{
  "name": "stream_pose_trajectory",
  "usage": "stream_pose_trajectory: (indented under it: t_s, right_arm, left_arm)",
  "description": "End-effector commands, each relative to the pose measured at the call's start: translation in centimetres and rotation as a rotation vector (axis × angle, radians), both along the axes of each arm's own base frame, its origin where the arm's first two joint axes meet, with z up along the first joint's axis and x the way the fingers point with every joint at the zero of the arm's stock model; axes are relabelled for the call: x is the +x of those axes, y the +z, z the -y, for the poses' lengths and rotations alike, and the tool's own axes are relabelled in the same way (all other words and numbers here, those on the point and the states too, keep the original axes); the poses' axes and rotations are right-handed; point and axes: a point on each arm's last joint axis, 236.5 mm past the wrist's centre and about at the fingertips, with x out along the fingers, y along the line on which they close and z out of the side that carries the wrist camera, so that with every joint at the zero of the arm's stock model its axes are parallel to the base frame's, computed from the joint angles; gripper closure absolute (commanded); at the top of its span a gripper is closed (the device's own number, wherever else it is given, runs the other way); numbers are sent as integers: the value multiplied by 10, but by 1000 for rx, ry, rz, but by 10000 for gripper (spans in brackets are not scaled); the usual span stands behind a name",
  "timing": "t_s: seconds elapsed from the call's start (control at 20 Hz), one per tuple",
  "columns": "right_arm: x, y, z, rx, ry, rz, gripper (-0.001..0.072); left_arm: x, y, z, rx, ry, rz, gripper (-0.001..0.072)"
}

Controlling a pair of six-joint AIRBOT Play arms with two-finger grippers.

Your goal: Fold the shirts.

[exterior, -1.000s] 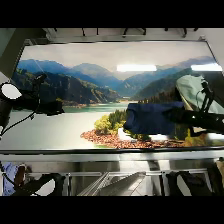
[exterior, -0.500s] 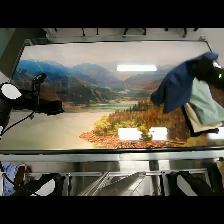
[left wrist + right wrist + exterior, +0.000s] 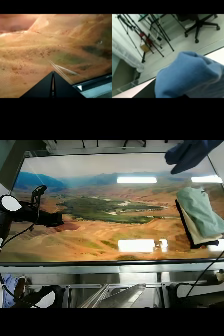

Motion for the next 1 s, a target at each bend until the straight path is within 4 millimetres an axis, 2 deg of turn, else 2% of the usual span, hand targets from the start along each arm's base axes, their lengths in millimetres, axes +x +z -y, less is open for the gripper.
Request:
stream_pose_trajectory:
  t_s: [0.0,0.15,0.3,0.5,0.65,0.8,0.95]
  right_arm:
    - [15,-15,48,30,-61,-1,691]
    - [16,-35,78,33,-105,-31,691]
    - [12,-49,97,46,-130,-59,690]
    - [10,-32,92,84,-86,9,690]
    - [11,-35,90,100,-75,2,690]
    - [10,-57,92,136,-68,-51,690]
    - [-1,-100,100,165,-57,-191,690]
  left_arm:
    - [0,0,0,1,-2,1,694]
    - [0,0,0,0,-1,1,694]
    - [0,0,0,-1,-1,1,694]
    - [0,0,0,-1,-1,1,694]
    - [0,0,0,0,-1,0,694]
    - [0,0,0,0,-1,1,694]
    - [0,0,0,0,-2,0,694]
